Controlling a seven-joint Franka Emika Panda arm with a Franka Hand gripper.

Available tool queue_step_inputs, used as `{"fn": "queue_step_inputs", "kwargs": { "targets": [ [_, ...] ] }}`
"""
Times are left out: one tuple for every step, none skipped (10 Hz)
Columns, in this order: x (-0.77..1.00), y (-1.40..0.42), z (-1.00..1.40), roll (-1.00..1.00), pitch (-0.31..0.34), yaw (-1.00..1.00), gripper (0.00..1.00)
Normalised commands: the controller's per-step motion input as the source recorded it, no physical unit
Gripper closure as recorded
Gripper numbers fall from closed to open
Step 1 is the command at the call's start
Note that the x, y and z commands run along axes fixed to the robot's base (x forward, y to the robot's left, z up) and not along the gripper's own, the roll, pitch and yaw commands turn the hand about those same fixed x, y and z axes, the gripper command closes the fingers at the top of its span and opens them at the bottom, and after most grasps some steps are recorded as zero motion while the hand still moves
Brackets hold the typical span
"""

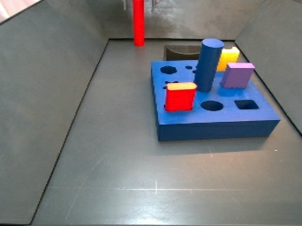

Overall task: Pick up the hexagon object. Move up. Move to above the board. Insert the hexagon object.
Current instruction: Pick up the hexagon object.

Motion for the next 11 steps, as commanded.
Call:
{"fn": "queue_step_inputs", "kwargs": {
  "targets": [
    [0.00, 0.02, -0.02, -0.06, -0.013, 0.00, 0.00],
    [0.00, -0.03, -0.11, 0.00, -0.019, 0.00, 0.00],
    [0.06, -0.26, -0.26, 0.01, -0.019, 0.00, 0.00],
    [0.00, -0.09, -0.09, -0.04, -0.073, 0.00, 0.00],
    [-0.14, 0.00, -0.10, -0.20, -0.097, 0.00, 0.00],
    [0.00, 0.00, -0.03, -0.08, -0.011, 0.00, 0.00],
    [0.00, 0.00, 0.00, 0.00, 0.000, 0.00, 0.00],
    [0.00, 0.00, 0.00, 0.00, 0.000, 0.00, 1.00],
    [0.00, 0.00, 0.00, 0.00, 0.000, 0.00, 1.00],
    [0.00, 0.00, 0.00, 0.00, 0.000, 0.00, 1.00],
    [0.00, 0.00, 0.00, 0.00, 0.000, 0.00, 1.00]
  ]
}}
